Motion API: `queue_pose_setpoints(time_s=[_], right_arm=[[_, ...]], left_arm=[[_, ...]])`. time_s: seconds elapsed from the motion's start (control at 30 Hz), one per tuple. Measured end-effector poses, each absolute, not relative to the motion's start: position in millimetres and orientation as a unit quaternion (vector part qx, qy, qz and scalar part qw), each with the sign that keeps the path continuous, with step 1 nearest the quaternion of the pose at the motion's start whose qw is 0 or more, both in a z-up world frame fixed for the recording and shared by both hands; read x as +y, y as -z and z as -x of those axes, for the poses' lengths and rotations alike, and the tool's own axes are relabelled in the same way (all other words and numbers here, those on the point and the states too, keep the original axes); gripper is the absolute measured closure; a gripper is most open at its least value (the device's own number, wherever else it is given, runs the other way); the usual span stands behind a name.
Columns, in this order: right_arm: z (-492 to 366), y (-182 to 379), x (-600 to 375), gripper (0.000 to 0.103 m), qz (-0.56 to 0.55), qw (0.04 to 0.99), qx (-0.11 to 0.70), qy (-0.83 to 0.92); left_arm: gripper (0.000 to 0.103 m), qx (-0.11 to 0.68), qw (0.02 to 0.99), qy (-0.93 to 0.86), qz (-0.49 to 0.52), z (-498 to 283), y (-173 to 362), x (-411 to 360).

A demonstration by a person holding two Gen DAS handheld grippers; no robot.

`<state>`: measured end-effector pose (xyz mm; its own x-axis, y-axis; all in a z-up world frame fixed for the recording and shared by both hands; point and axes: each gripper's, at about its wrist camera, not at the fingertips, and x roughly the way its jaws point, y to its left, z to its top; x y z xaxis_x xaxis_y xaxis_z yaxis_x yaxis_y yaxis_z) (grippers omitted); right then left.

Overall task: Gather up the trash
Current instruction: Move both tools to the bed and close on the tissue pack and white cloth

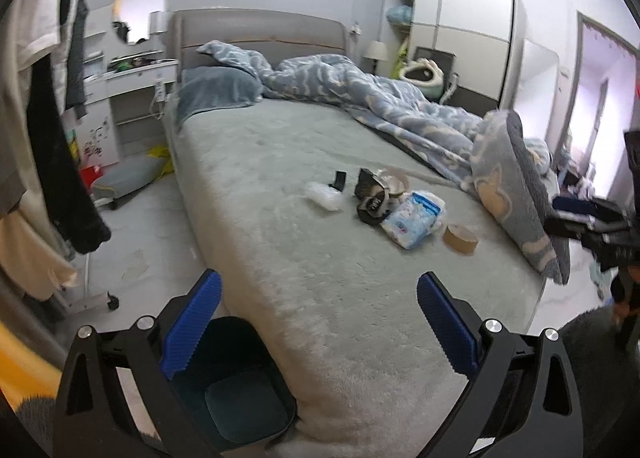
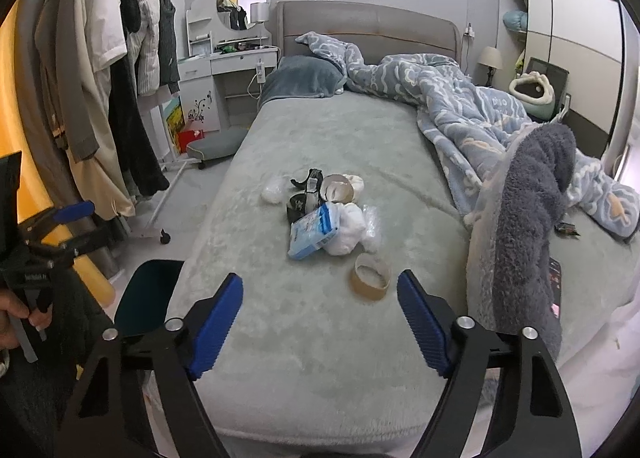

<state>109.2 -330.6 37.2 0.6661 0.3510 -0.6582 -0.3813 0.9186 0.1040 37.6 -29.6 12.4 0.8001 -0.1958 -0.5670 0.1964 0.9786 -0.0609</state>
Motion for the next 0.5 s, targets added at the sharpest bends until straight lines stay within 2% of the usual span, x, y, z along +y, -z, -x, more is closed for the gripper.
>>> queue_pose_setpoints(time_s=[0.27,0.4,0.5], right_arm=[[-150,-20,-336,0.043,-0.006,0.907,0.362,-0.217],[-174,-7,-336,0.048,-0.013,0.897,0.373,-0.237],[-192,1,-337,0.051,-0.022,0.89,0.383,-0.248]], left_arm=[[0.006,0.306,0.939,0.154,-0.035,-75,-1,-40],[0.014,0.306,0.929,0.2,-0.064,-97,8,-47],[0.014,0.313,0.919,0.231,-0.064,-115,14,-47]])
